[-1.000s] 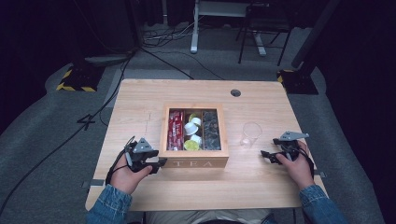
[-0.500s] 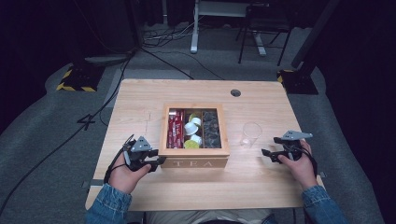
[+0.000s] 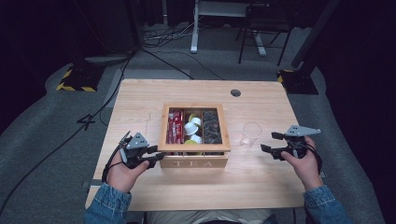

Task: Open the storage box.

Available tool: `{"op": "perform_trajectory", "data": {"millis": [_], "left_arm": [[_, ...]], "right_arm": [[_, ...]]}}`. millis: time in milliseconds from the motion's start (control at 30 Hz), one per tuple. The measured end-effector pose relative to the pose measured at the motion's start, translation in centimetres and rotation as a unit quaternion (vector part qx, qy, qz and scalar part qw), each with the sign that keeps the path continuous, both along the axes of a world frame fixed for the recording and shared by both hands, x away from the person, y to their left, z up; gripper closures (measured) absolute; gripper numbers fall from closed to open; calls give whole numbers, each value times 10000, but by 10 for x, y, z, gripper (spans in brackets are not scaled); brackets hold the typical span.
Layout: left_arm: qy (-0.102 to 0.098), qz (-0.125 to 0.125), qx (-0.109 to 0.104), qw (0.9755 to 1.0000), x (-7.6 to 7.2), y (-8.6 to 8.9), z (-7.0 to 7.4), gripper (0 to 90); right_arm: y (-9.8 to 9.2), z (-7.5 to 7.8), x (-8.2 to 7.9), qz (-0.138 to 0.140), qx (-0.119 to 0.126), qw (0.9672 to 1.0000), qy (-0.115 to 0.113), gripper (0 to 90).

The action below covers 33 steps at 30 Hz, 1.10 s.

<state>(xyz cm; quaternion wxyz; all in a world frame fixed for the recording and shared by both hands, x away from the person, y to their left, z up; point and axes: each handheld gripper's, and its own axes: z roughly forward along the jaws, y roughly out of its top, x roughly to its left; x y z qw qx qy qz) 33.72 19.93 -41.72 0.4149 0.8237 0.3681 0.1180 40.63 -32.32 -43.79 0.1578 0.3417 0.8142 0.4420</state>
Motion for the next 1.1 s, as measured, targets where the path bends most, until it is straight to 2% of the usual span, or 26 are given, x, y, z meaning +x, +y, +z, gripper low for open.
{"op": "perform_trajectory", "data": {"millis": [100, 133, 167, 200, 267, 333, 367, 400, 433, 500, 567, 600, 633, 667, 700, 733, 767, 800, 900, 933, 1100], "left_arm": [[-10, 16, -51, 10000, 1, 0, 1, 620], [-42, 59, -151, 9999, 1, 0, 2, 620], [-42, 59, -151, 9999, 1, 0, 2, 621], [-108, 111, -250, 9996, 1, 0, 4, 622], [-169, 145, -324, 9992, 2, 0, 5, 624], [-218, 183, -392, 9988, 2, 0, 6, 640], [-243, 203, -421, 9986, 2, 1, 8, 640], [-294, 220, -450, 9983, 3, 1, 9, 643], [-294, 220, -450, 9983, 3, 1, 9, 643], [-306, 249, -498, 9980, 3, 2, 10, 643], [-324, 256, -505, 9979, 3, 2, 11, 643], [-312, 273, -547, 9976, 4, 2, 12, 643], [-312, 273, -547, 9976, 4, 2, 12, 642], [-308, 236, -560, 9977, 5, 3, 12, 641], [-308, 236, -560, 9977, 5, 3, 12, 640], [-309, 251, -602, 9974, 5, 3, 12, 640], [-309, 251, -602, 9974, 5, 3, 12, 640], [-323, 245, -588, 9974, 6, 3, 13, 639], [-311, 253, -601, 9974, 6, 3, 13, 640], [-309, 253, -605, 9974, 6, 3, 14, 639], [-308, 272, -630, 9972, 7, 3, 14, 637]], "right_arm": [[5, 5, -1, 63, 54, 10000, 17, 214], [10, 10, -2, 83, 369, 9991, 174, 221], [10, 10, -2, 83, 369, 9991, 174, 221], [16, 16, -3, 132, 560, 9982, 154, 220], [20, 20, -4, 168, 586, 9981, 115, 219], [33, 31, -6, 348, 540, 9979, -20, 211], [33, 31, -6, 348, 540, 9979, -20, 211], [42, 38, -7, 472, 494, 9976, -115, 207], [42, 38, -7, 472, 494, 9976, -115, 207], [59, 47, -9, 686, 427, 9964, -243, 207], [65, 50, -10, 762, 377, 9960, -263, 201], [78, 53, -12, 1023, 270, 9941, -232, 179], [78, 53, -12, 1023, 270, 9941, -232, 179], [90, 55, -15, 1290, 232, 9911, -221, 180], [90, 55, -15, 1290, 232, 9911, -221, 180], [100, 57, -18, 1431, 124, 9893, -259, 181], [100, 57, -18, 1431, 124, 9893, -259, 181], [108, 57, -20, 1493, -12, 9883, -324, 185], [115, 55, -19, 1542, -143, 9873, -367, 188], [120, 53, -18, 1536, -276, 9869, -413, 195], [129, 50, -14, 1491, -437, 9868, -467, 244]]}}
